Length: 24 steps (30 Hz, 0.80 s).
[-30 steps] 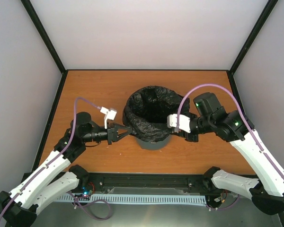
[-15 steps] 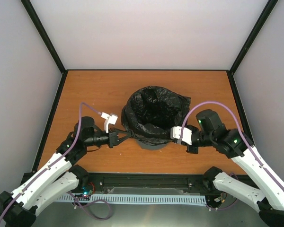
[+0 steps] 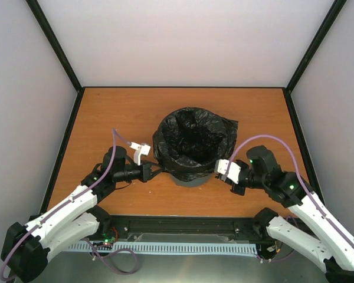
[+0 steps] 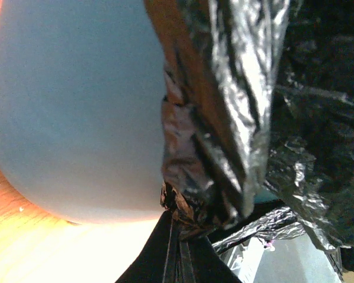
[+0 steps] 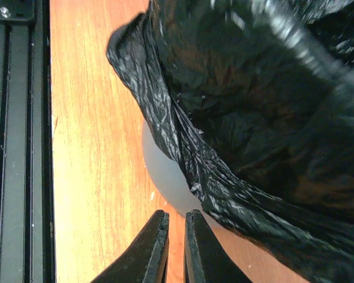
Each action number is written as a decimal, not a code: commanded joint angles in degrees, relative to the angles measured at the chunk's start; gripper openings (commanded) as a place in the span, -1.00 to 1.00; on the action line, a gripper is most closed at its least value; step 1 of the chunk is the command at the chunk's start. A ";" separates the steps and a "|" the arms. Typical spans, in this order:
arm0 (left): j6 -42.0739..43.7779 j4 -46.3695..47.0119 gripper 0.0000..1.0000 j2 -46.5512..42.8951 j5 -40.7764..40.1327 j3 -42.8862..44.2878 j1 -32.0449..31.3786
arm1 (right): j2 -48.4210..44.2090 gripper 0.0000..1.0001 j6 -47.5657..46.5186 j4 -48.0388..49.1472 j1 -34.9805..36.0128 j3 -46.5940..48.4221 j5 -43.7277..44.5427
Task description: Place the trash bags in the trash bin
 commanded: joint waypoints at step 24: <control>1.31 0.43 -0.99 -5.71 -0.85 0.26 -0.23 | 16.93 -0.43 24.80 6.01 -21.07 22.90 3.26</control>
